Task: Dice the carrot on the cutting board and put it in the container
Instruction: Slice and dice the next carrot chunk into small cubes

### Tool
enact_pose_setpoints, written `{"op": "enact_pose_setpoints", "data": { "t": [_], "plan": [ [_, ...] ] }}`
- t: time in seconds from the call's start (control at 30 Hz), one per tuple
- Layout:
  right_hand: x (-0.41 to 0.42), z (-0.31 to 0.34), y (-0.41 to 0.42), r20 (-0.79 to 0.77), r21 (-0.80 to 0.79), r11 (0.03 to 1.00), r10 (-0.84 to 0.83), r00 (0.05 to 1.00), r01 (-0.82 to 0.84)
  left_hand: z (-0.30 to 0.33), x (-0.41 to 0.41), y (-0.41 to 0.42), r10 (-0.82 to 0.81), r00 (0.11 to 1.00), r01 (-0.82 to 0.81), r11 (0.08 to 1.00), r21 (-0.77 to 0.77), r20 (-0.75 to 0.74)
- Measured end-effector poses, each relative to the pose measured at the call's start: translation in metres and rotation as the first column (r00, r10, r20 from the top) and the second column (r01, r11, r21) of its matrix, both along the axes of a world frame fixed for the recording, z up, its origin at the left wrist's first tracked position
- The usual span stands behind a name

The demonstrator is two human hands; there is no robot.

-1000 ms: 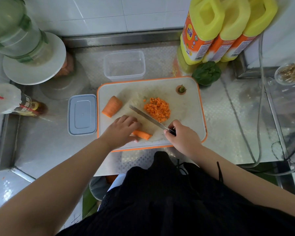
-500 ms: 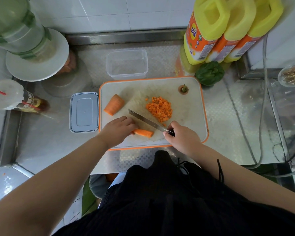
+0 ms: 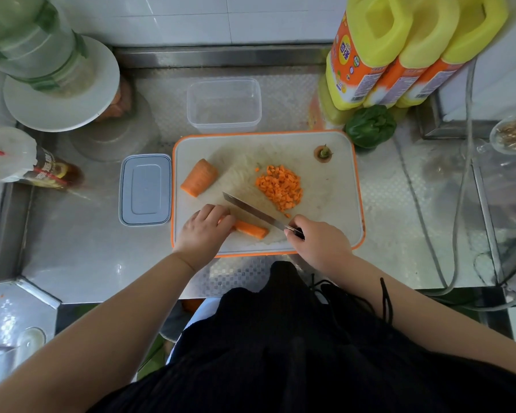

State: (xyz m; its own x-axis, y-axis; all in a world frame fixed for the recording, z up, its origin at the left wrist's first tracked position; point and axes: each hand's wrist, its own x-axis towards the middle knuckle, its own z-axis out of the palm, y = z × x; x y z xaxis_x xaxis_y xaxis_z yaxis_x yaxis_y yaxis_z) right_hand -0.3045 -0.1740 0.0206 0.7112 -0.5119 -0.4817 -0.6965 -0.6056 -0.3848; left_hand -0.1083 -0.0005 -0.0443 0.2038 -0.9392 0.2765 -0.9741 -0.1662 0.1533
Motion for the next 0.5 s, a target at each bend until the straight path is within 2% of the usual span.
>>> {"op": "enact_pose_setpoints", "data": {
  "t": [0.3,0.5],
  "plan": [
    [0.002,0.004,0.002,-0.046,0.056,0.997,0.058,0.997,-0.056,-0.005,-0.001,0.003,0.022,1.000,-0.021,0.999,0.025,-0.022],
    [0.003,0.006,0.004,-0.053,0.054,0.996,0.076,0.996,-0.073,-0.006,-0.018,0.005,0.285,0.940,-0.284,0.958,0.031,-0.186]
  ]
}}
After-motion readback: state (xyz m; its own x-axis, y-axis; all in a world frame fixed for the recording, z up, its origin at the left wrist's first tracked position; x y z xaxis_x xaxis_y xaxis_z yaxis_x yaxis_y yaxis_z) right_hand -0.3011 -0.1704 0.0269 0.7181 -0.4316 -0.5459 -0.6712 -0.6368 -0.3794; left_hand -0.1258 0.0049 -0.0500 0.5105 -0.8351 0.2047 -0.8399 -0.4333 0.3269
